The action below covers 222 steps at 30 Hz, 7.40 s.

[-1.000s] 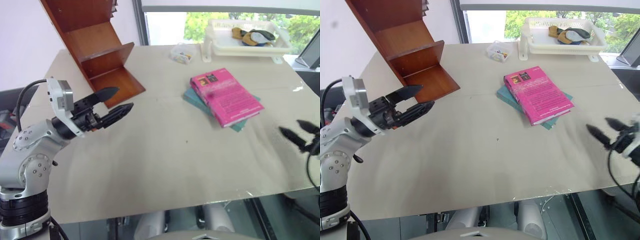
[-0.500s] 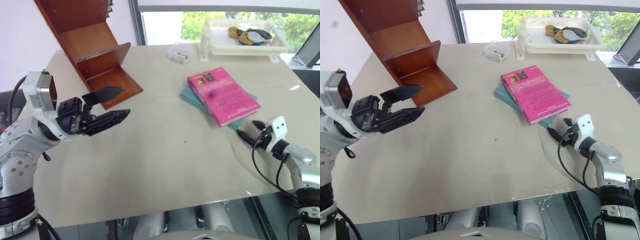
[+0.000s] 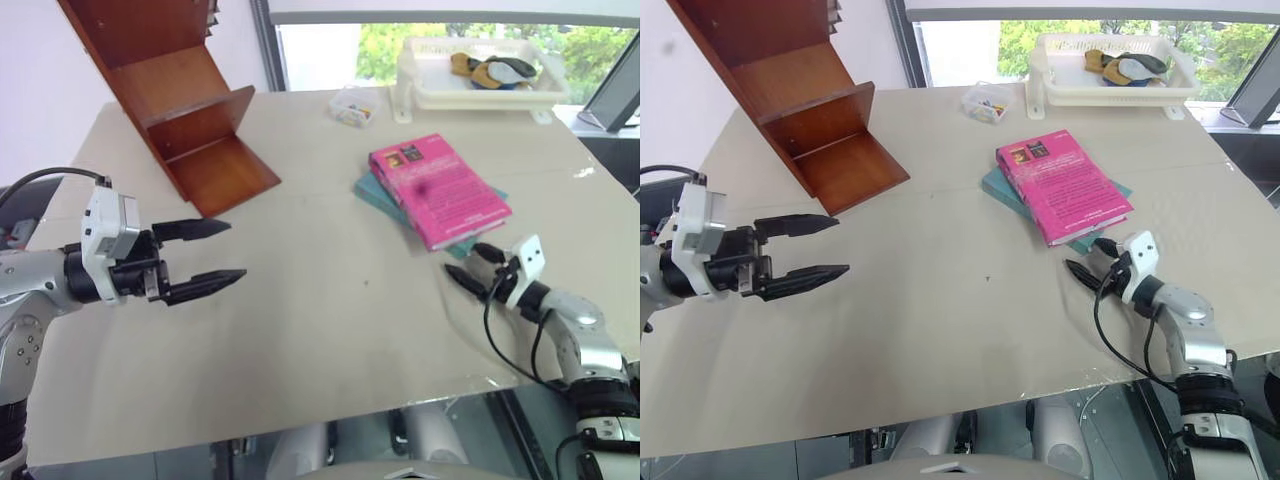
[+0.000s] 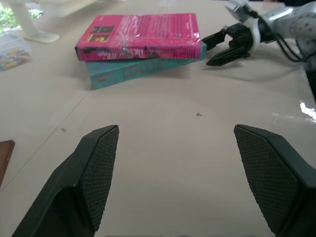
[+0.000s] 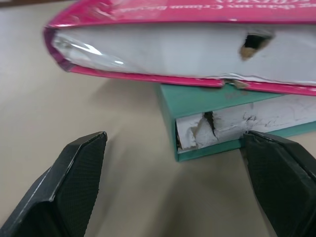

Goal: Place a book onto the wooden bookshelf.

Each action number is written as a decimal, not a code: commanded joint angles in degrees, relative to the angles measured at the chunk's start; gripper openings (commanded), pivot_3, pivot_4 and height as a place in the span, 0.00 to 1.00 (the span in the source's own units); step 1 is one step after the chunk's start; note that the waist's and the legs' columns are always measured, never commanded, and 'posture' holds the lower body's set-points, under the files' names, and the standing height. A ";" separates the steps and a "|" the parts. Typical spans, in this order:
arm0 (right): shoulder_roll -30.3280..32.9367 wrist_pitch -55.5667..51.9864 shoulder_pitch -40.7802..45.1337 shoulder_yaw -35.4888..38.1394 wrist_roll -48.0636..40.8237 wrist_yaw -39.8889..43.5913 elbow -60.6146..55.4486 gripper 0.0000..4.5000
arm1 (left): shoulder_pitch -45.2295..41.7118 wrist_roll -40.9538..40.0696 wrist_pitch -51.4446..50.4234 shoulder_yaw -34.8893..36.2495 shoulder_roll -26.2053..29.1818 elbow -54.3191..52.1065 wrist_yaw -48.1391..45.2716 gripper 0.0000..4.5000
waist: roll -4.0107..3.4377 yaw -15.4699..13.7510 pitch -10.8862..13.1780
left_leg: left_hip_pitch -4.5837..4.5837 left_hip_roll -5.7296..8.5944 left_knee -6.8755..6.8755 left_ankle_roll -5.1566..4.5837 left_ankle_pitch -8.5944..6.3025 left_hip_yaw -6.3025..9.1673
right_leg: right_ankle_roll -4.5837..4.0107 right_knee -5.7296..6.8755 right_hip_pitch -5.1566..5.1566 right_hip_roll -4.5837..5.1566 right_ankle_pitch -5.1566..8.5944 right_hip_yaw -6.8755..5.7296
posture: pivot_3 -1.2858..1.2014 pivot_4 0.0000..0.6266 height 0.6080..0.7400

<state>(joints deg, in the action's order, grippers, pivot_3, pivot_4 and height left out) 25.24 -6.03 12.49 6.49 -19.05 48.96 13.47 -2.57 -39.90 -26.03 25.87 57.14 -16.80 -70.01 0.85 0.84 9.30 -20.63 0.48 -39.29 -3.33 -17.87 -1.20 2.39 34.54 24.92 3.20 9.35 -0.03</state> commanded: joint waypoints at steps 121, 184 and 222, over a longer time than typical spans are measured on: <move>-3.41 22.85 46.10 2.19 16.74 -2.31 59.30 1.00 | -2.18 1.27 -0.18 0.86 0.88 -0.15 0.65 0.89 | -0.05 1.44 0.24 | -0.47 0.03 0.27 0.36 0.19 0.02 | -0.22 0.27 0.64 0.17 -0.11 -0.07 | 0.52 0.24 1.00; 23.34 -20.23 -25.29 23.98 -29.72 14.36 -44.55 1.00 | -52.73 8.75 -25.49 -16.51 -13.62 80.04 -11.55 0.89 | 0.24 0.51 0.22 | -0.58 0.24 -0.11 0.02 0.04 0.05 | -0.02 0.32 0.53 -0.08 -0.19 -0.11 | 0.52 0.24 1.00; 23.65 -21.64 -28.62 26.19 -32.17 13.30 -49.45 1.00 | -58.77 20.98 -25.57 -14.40 -23.99 88.52 -17.47 0.10 | 0.94 -1.63 0.25 | -0.27 0.01 -0.18 -0.06 -0.02 0.10 | -0.04 0.31 0.22 -0.08 -0.17 -0.11 | 0.52 0.24 1.00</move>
<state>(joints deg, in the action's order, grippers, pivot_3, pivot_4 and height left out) 49.11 -28.87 -16.77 31.40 -51.35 62.02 -36.48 -59.29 -18.16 -53.15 10.26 32.15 73.32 -86.98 1.80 -0.79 9.55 -20.90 0.49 -39.47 -3.39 -17.89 -1.10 2.35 34.85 25.14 3.12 9.18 -0.14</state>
